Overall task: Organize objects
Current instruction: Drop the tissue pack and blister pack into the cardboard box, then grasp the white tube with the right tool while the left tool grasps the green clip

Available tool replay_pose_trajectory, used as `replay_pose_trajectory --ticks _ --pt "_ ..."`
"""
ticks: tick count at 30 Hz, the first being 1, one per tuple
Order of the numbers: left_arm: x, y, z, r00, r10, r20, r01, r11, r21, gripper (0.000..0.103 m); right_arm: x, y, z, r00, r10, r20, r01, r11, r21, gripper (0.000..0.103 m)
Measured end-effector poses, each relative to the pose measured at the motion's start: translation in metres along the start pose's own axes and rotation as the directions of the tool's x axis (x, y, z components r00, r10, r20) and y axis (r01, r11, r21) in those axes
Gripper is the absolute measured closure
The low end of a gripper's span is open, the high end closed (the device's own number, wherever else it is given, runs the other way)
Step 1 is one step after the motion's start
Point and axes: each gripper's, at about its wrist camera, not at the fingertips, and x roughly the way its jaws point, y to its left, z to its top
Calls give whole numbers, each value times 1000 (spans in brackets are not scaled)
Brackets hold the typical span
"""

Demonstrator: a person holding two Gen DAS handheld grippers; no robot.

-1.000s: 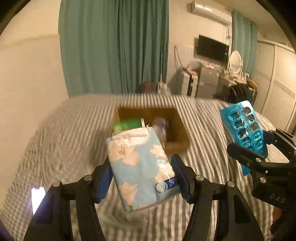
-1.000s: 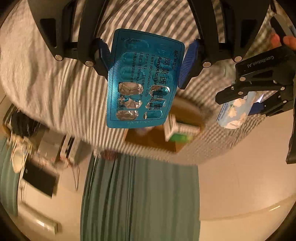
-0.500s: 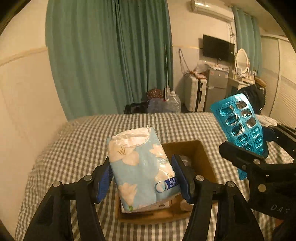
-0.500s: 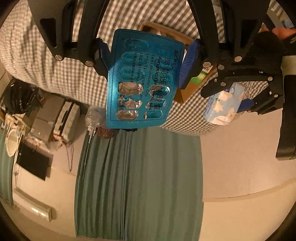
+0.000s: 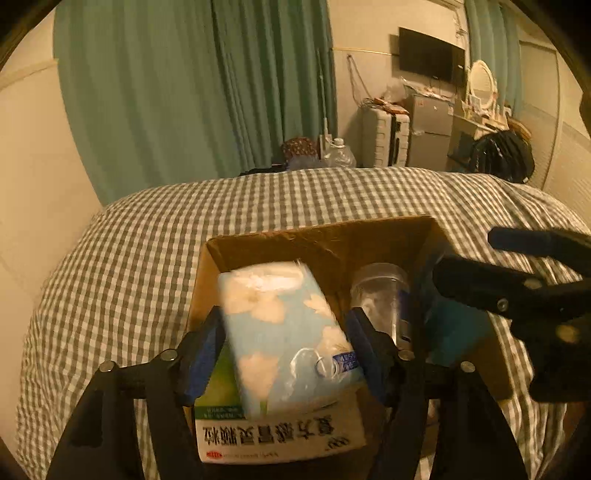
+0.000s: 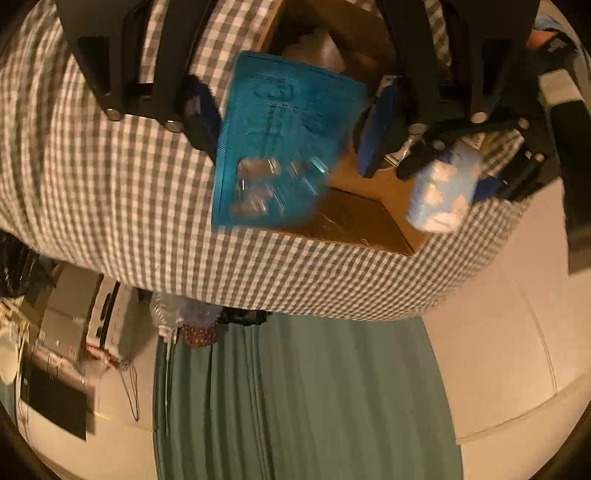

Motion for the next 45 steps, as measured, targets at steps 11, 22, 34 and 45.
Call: replay_pose_trajectory --ticks 11,22,34,45 --pt "-146 -4 23 978 56 203 -48 998 -46 0 -137 12 12 981 -24 191 36 998 -60 15" --pt "-234 25 -56 977 98 190 -73 988 -133 0 -219 54 -56 973 -17 232 62 980 -188 10" --pt "-156 57 -185 958 267 -108 -284 936 -208 0 -59 92 -161 991 48 -124 -89 932 -352 10" --pt "-128 73 -202 955 231 -186 -272 932 -240 0 14 130 -216 948 112 -297 -257 820 -512 22"
